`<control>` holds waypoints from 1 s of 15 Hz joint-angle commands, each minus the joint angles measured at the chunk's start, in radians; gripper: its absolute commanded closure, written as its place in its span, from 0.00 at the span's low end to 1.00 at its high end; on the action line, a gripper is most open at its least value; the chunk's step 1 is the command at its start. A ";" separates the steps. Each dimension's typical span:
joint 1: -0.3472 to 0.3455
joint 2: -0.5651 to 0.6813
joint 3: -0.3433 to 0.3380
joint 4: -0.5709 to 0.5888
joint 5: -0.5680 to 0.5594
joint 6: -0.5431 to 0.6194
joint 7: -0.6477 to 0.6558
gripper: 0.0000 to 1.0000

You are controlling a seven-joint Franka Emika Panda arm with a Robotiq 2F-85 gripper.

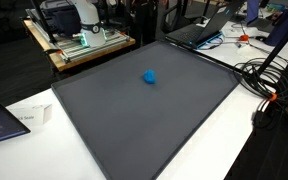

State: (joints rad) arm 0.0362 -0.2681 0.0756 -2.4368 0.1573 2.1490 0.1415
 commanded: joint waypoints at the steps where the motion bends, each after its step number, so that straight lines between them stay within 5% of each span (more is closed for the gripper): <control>1: -0.008 0.112 -0.005 0.010 0.003 0.103 0.066 0.00; 9: -0.016 0.318 -0.055 0.024 0.198 0.344 0.091 0.00; 11: -0.024 0.357 -0.056 0.034 0.295 0.378 -0.034 0.00; 12: -0.014 0.319 -0.053 0.011 0.214 0.353 0.056 0.00; 15: -0.023 0.353 -0.054 0.023 0.258 0.371 0.001 0.00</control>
State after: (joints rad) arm 0.0165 0.0854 0.0181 -2.4145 0.4180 2.5229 0.1398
